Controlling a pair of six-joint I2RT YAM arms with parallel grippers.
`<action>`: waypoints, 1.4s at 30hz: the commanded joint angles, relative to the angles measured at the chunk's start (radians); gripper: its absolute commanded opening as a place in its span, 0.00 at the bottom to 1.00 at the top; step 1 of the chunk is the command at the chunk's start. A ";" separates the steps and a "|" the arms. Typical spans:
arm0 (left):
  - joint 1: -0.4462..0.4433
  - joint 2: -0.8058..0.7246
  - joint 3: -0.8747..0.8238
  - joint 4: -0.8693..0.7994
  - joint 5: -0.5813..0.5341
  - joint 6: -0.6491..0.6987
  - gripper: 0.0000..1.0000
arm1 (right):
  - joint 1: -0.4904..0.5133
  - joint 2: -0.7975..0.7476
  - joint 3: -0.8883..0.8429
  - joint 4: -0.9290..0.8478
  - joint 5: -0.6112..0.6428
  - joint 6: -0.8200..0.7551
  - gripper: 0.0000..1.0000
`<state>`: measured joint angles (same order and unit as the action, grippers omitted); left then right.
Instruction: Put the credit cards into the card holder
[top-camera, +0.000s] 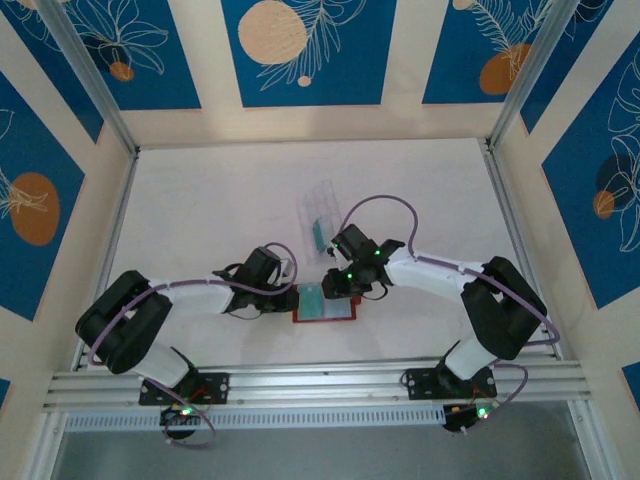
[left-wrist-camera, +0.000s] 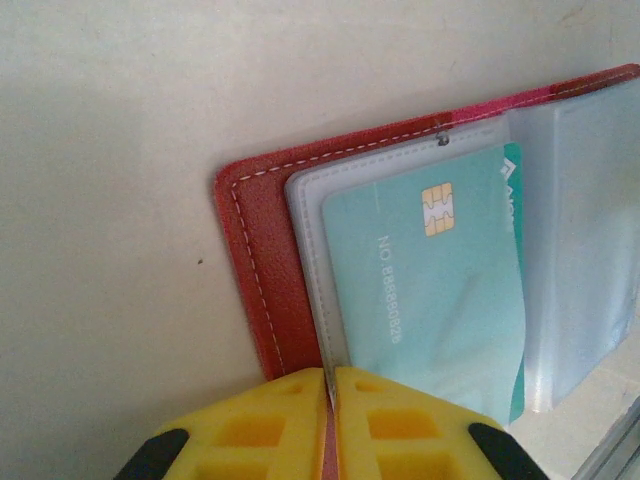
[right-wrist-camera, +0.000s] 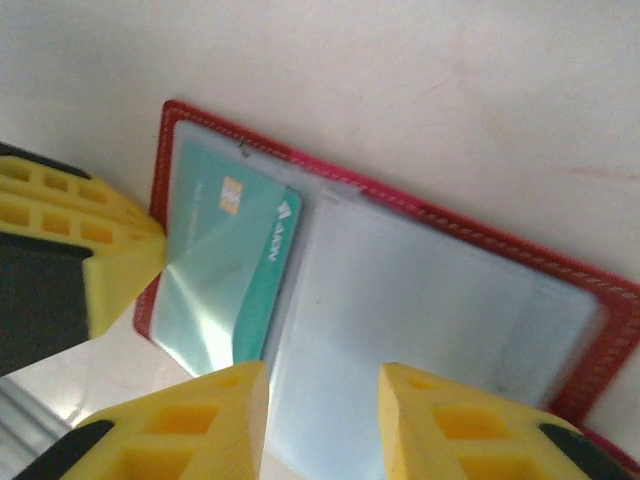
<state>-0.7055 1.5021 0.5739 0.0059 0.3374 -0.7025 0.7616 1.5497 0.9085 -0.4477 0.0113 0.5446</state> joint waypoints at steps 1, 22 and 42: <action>-0.011 0.043 -0.037 -0.055 -0.035 -0.013 0.12 | 0.019 0.025 0.063 -0.101 0.119 -0.057 0.35; -0.012 0.044 -0.036 -0.052 -0.032 -0.012 0.12 | 0.134 0.243 0.074 -0.113 0.323 -0.005 0.46; -0.046 0.070 -0.039 -0.027 -0.037 -0.014 0.12 | 0.162 0.206 0.178 -0.199 0.351 0.003 0.00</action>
<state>-0.7204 1.5227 0.5709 0.0574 0.3450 -0.7086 0.9169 1.7454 1.0527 -0.5869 0.3599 0.5423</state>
